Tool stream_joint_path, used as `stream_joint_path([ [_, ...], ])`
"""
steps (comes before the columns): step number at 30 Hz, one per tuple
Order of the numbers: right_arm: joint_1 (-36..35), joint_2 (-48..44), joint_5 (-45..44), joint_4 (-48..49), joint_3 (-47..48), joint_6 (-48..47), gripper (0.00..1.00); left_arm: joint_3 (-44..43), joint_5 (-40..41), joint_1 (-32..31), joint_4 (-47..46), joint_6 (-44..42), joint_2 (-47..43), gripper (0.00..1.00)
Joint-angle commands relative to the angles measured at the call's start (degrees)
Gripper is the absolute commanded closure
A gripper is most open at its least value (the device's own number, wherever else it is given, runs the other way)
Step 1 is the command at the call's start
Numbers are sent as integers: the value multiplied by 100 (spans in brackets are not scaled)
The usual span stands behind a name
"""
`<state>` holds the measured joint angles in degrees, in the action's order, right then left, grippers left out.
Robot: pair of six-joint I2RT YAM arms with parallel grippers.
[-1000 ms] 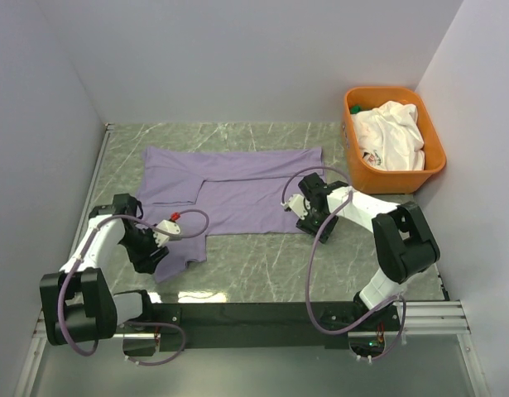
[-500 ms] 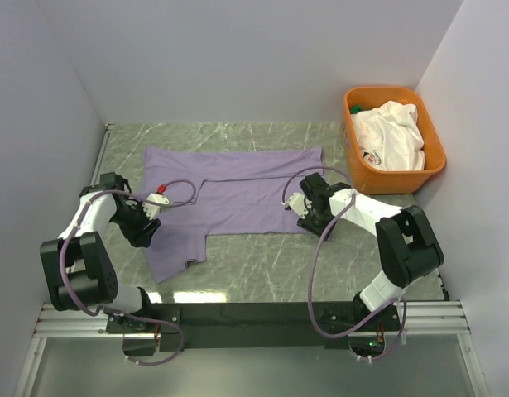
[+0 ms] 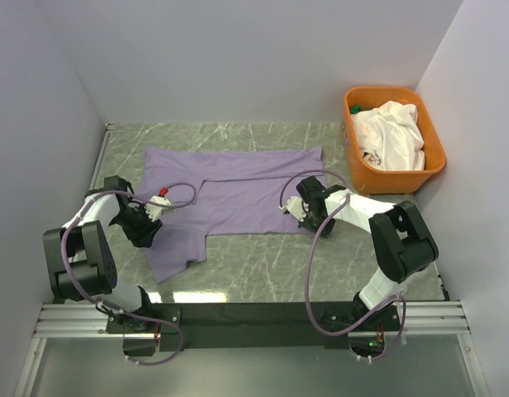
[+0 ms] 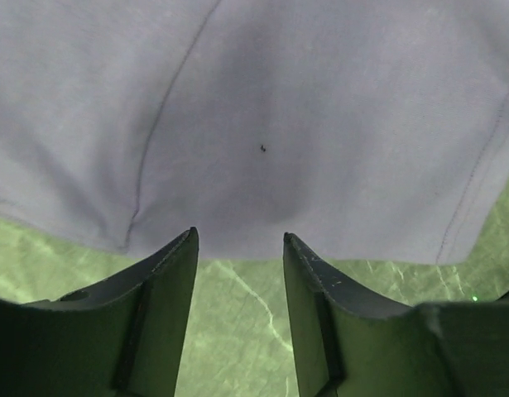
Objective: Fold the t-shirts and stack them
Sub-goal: Fold the tshirt
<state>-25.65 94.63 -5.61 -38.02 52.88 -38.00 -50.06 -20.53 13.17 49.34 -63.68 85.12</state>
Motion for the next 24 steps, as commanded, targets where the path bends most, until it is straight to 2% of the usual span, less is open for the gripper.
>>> stream_joint_path([
  [1, 16, 161, -213, 295, -85, -32, 100, 128, 40, 1, -258, 40, 171, 49],
  [4, 16, 126, -274, 278, -41, 3, 100, 216, 172, -7, -443, 66, 268, 51],
  [7, 25, 56, -309, 260, 3, 12, 100, 260, 269, -7, -461, 14, 338, 59],
  [8, 34, 3, -301, 269, 3, -6, 100, 269, 278, 1, -426, -39, 338, 63],
  [9, 25, -41, -292, 269, 11, -15, 100, 278, 287, 1, -330, -65, 338, 72],
  [10, 34, -154, -266, 251, 20, -23, 100, 252, 287, -7, -285, -92, 295, 77],
  [11, 34, -208, -239, 208, 29, -50, 100, 234, 296, 10, -224, -118, 268, 87],
  [15, 86, -498, -81, 23, 178, -102, 100, -73, 164, 89, 180, -101, 145, 99],
  [18, 183, -656, -20, -100, 319, -146, 100, -678, -90, 212, 619, -31, 241, 99],
  [24, 297, -683, 103, -214, 494, -269, 100, -1049, -267, 265, 866, -13, 382, 99],
])
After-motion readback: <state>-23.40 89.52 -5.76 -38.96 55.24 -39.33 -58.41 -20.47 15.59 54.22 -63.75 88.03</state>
